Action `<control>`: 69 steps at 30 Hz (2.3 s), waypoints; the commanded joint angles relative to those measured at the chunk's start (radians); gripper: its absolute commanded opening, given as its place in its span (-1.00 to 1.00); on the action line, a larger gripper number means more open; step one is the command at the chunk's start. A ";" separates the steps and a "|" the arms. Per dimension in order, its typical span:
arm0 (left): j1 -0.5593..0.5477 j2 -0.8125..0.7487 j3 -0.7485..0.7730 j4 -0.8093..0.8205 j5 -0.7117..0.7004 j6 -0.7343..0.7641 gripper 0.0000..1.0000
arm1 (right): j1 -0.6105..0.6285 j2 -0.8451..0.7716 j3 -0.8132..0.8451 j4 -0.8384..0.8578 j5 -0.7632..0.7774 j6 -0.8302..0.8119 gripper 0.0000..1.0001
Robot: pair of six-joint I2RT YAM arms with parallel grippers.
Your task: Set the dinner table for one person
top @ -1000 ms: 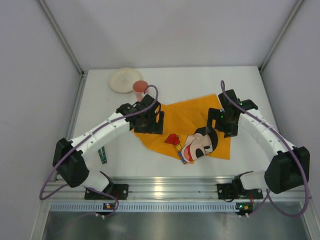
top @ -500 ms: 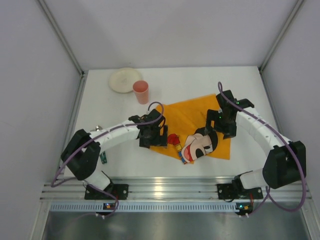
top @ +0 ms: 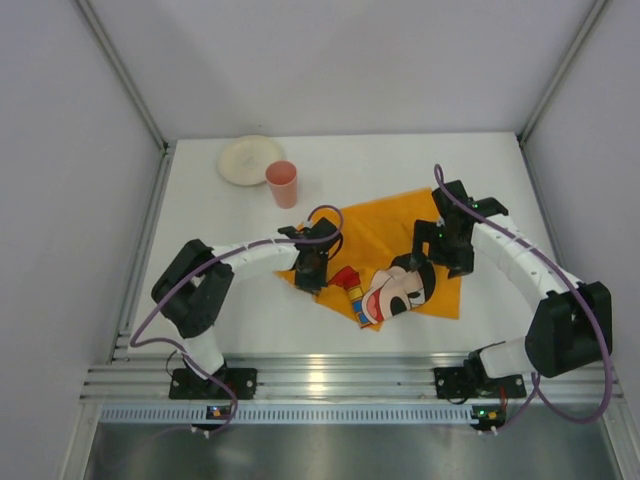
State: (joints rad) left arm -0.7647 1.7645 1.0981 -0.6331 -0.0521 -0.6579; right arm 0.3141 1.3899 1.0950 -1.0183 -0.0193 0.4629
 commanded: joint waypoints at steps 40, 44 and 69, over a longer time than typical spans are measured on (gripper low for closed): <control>0.099 -0.326 -0.219 -0.090 0.024 -0.118 0.96 | -0.007 0.084 -0.310 0.165 0.191 0.163 0.48; 0.096 -0.234 -0.159 -0.079 0.008 -0.098 0.91 | -0.006 0.095 -0.316 0.167 0.206 0.158 0.08; 0.327 -0.346 -0.106 -0.348 -0.138 0.067 -1.00 | -0.221 -0.149 -0.334 0.041 0.208 0.256 -1.00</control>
State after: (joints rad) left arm -0.4603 1.4845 0.9585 -0.8677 -0.1062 -0.6304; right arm 0.1154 1.3373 0.7765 -0.9001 0.1696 0.6785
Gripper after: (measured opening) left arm 0.031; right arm 0.004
